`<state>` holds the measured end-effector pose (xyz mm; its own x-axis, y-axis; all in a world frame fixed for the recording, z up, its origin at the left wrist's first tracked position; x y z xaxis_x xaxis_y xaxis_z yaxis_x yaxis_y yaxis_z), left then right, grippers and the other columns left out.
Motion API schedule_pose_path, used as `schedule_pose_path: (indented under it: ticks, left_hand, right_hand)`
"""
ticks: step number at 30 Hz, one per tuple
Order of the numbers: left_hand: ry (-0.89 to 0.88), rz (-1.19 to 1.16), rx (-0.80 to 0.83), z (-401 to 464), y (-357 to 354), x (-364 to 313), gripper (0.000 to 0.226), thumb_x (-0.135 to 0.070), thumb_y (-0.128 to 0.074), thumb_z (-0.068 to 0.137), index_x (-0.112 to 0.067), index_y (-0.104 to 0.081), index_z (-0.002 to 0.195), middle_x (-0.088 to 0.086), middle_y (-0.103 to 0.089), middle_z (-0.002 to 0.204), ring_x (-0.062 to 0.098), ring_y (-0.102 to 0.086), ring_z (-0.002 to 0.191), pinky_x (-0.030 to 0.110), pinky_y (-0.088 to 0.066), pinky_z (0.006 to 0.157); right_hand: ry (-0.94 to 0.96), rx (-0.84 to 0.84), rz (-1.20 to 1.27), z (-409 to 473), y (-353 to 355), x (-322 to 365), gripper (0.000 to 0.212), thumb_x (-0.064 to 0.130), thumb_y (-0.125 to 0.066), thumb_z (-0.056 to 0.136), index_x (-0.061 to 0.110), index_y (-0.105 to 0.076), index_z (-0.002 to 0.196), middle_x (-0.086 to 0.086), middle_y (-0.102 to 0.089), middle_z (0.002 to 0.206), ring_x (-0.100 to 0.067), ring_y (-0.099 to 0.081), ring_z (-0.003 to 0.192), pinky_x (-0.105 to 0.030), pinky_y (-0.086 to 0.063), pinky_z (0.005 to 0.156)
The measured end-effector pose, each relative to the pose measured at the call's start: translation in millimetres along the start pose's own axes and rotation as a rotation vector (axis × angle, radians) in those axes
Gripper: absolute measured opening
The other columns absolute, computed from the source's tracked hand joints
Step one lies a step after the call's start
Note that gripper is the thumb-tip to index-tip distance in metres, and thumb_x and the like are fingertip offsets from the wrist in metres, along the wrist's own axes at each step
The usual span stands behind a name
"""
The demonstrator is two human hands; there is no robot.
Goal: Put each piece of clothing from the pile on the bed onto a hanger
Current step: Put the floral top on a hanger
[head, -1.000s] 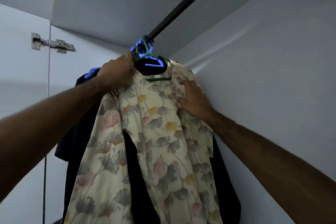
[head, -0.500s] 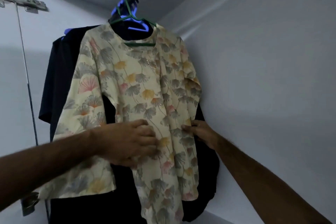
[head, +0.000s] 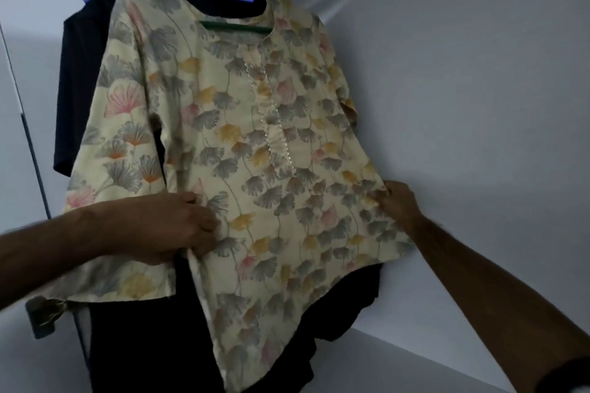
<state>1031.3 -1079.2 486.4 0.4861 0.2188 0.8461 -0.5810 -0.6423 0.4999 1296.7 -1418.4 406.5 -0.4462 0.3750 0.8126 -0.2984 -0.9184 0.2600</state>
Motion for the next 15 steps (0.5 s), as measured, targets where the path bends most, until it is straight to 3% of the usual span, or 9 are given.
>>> schedule_pose_path:
  ticks: [3,5,6,8,9,10,11,13,15]
  left_hand:
    - [0.045,-0.087,0.105,-1.4,-10.3,6.3,0.028,-0.034,-0.043,0.062,-0.04,-0.055,0.087,-0.018,-0.057,0.091,0.003,-0.059,0.089,0.021,-0.026,0.077]
    - [0.036,-0.133,0.221,5.3,-18.0,4.7,0.03,-0.035,-0.041,0.072,-0.037,-0.06,0.096,-0.017,-0.061,0.1,0.004,-0.059,0.097,0.018,-0.029,0.085]
    - [0.031,-0.161,0.284,9.1,-19.0,4.3,0.031,-0.038,-0.041,0.08,-0.037,-0.061,0.104,-0.016,-0.061,0.107,0.005,-0.058,0.102,0.018,-0.034,0.09]
    - [0.075,-0.248,0.376,15.7,-8.1,10.9,0.033,-0.049,-0.04,0.091,-0.038,-0.058,0.116,-0.017,-0.06,0.116,0.003,-0.057,0.104,0.025,-0.044,0.095]
    - [0.109,-0.246,0.339,20.4,6.0,19.0,0.034,-0.052,-0.036,0.094,-0.039,-0.057,0.118,-0.017,-0.059,0.116,0.003,-0.057,0.103,0.027,-0.045,0.094]
    - [0.157,-0.207,0.241,25.4,23.7,31.9,0.036,-0.053,-0.031,0.096,-0.038,-0.057,0.117,-0.016,-0.059,0.114,0.003,-0.056,0.1,0.028,-0.045,0.093]
    - [0.196,-0.121,0.095,29.3,45.0,47.7,0.036,-0.053,-0.029,0.098,-0.037,-0.056,0.115,-0.015,-0.057,0.112,0.004,-0.055,0.097,0.029,-0.044,0.092]
    - [0.242,0.105,-0.233,33.2,86.7,82.5,0.031,-0.049,-0.035,0.098,-0.034,-0.056,0.113,-0.011,-0.058,0.112,0.009,-0.057,0.095,0.035,-0.045,0.087]
    - [0.394,0.264,-0.35,32.0,107.9,120.9,0.029,-0.045,-0.047,0.094,-0.03,-0.058,0.116,-0.003,-0.06,0.123,0.018,-0.059,0.107,0.045,-0.047,0.091]
  right_hand:
    - [0.021,0.2,-0.203,6.8,-20.5,-3.8,0.033,0.039,-0.071,0.091,0.011,-0.073,0.108,-0.002,-0.069,0.104,-0.018,-0.064,0.093,-0.026,-0.05,0.08]
    - [0.036,0.432,-0.399,9.6,-41.1,-8.4,0.038,0.04,-0.076,0.086,0.014,-0.07,0.112,0.0,-0.065,0.108,-0.016,-0.062,0.097,-0.026,-0.049,0.085]
    - [0.046,0.486,-0.441,16.6,-45.6,-7.2,0.034,0.039,-0.078,0.081,0.014,-0.07,0.103,0.0,-0.064,0.101,-0.013,-0.061,0.091,-0.026,-0.05,0.081]
    - [0.093,0.366,-0.333,41.0,-36.4,18.2,0.015,0.026,-0.07,0.07,0.014,-0.061,0.07,-0.002,-0.057,0.08,-0.008,-0.053,0.069,-0.022,-0.042,0.059]
    - [0.134,0.206,-0.235,54.0,-23.0,41.0,0.007,0.017,-0.066,0.074,0.012,-0.061,0.073,-0.003,-0.056,0.082,-0.009,-0.052,0.071,-0.022,-0.039,0.059]
    - [0.191,0.027,-0.125,64.5,-7.1,67.9,0.01,0.012,-0.065,0.082,0.007,-0.064,0.091,-0.004,-0.058,0.094,-0.012,-0.054,0.083,-0.022,-0.041,0.067]
    - [0.225,-0.105,-0.033,69.6,6.4,97.8,0.028,0.018,-0.067,0.089,0.006,-0.061,0.113,-0.001,-0.056,0.107,-0.013,-0.055,0.094,-0.024,-0.044,0.076]
    - [0.263,-0.142,0.123,71.4,17.3,152.0,0.06,0.044,-0.073,0.087,0.011,-0.05,0.131,0.005,-0.055,0.116,-0.012,-0.057,0.103,-0.028,-0.048,0.085]
    - [0.325,-0.045,0.155,71.4,12.6,190.9,0.061,0.039,-0.074,0.088,0.005,-0.05,0.132,0.005,-0.057,0.108,-0.013,-0.058,0.099,-0.024,-0.047,0.081]
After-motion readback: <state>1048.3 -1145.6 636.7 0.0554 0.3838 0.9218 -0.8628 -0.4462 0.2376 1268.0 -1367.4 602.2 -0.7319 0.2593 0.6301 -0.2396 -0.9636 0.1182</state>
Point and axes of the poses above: each hand's wrist, its own z-axis towards the middle knuckle, its own y-axis out of the back of the hand, x = y × z, the point moved 7 cm from there along z, towards the middle knuckle
